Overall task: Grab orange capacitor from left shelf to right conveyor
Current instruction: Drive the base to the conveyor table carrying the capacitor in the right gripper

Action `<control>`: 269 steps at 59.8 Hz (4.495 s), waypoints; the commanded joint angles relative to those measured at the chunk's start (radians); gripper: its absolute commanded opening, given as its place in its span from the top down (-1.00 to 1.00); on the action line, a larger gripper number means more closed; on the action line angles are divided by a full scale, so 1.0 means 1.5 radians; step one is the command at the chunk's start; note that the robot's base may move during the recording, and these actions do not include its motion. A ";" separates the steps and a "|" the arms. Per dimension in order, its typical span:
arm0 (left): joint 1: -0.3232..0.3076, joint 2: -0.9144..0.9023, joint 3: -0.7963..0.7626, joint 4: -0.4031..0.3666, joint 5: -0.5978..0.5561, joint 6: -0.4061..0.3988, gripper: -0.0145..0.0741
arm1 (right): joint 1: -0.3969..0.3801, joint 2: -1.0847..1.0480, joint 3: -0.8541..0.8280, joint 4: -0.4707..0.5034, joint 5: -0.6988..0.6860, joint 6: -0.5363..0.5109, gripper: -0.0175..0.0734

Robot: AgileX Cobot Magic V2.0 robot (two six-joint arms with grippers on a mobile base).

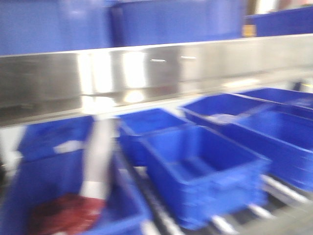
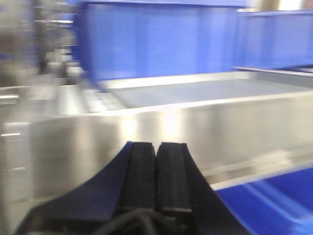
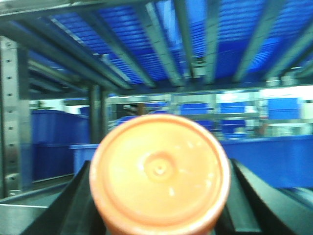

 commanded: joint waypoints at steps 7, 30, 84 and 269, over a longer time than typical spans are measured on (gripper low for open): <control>-0.001 -0.006 0.015 -0.001 -0.059 -0.002 0.96 | 0.000 -0.008 -0.020 -0.009 -0.054 -0.005 0.51; -0.001 -0.006 0.015 -0.001 -0.059 -0.002 0.96 | 0.000 -0.008 -0.020 -0.009 -0.054 -0.005 0.51; -0.001 -0.006 0.015 -0.001 -0.059 -0.002 0.96 | 0.000 -0.008 -0.020 -0.009 -0.054 -0.005 0.51; -0.001 -0.006 0.015 -0.001 -0.059 -0.002 0.96 | 0.000 -0.008 -0.020 -0.009 -0.054 -0.005 0.51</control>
